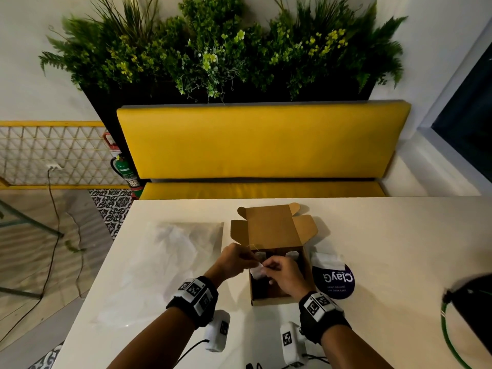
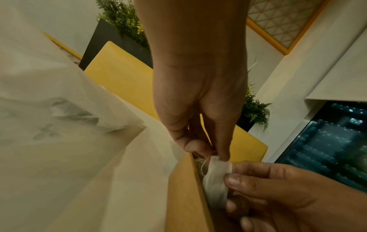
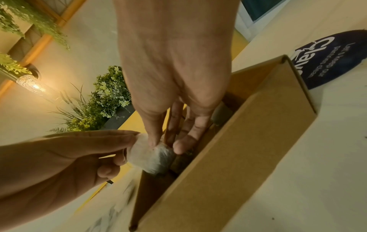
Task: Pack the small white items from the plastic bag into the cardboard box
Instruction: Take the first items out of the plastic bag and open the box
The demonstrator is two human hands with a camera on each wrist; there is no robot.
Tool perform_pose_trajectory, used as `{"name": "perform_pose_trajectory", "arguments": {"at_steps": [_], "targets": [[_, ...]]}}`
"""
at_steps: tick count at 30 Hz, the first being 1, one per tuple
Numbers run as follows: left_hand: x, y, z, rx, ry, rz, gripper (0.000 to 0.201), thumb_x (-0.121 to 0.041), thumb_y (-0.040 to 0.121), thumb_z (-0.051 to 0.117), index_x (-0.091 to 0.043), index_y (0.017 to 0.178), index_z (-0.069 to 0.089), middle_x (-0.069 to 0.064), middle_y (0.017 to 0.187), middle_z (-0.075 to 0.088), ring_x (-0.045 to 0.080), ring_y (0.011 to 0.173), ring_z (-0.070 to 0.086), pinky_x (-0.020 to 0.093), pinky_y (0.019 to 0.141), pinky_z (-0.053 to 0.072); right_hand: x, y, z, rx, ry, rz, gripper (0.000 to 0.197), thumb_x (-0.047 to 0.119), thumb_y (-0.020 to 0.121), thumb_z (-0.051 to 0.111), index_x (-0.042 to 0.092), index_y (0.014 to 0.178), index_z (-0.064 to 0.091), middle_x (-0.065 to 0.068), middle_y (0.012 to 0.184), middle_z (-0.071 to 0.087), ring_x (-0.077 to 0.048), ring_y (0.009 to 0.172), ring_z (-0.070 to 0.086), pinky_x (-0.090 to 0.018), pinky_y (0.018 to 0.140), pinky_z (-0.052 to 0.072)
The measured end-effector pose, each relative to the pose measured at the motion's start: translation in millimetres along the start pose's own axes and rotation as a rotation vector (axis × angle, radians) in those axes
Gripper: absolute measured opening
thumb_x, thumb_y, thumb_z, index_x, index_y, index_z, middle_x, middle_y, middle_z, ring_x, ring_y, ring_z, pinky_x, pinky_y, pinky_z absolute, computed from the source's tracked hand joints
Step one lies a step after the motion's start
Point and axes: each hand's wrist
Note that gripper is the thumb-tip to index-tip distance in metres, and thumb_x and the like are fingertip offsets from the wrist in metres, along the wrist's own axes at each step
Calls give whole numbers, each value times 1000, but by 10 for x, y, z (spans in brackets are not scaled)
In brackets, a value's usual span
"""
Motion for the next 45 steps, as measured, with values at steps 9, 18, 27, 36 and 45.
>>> {"name": "perform_pose_trajectory", "arguments": {"at_steps": [9,18,27,36,45], "targets": [[30,13,-57,65,178,27,18,-23,84,69,-22,101,76,0,100,74,14,86,66,34,82,55,-84,106,11,-19,-26,41,8,11,87,70,15,92,67,-8,94,68,-20,87,68,-25,66,58],[-35,48,37,-55,280,94,19,-24,89,66,-8,87,77,8,95,72,19,78,60,18,61,40,-65,109,10,-33,20,64,9,16,88,69,17,96,65,-5,97,68,-17,87,67,-27,65,59],[-17,83,113,-135,378,60,22,-37,88,65,-19,85,77,5,102,68,21,89,62,29,71,53,-90,160,86,-109,-61,40,6,19,86,72,18,84,67,-4,86,71,-18,82,68,-26,64,58],[43,17,194,-259,387,74,28,-45,85,66,-18,92,69,2,96,57,21,90,56,28,67,46,-82,182,155,-185,-91,23,21,16,87,70,29,75,60,-1,83,69,-18,82,68,-37,77,60],[-79,-15,196,-273,550,26,37,-52,92,51,-19,99,67,0,105,54,20,105,49,35,77,53,-107,208,211,-229,-201,14,12,25,84,75,26,79,64,2,82,70,-15,81,67,-33,79,57]]}}
Point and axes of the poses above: each hand's wrist, its own y-axis towards the middle knuckle, its own z-axis out of the palm, x = y × z
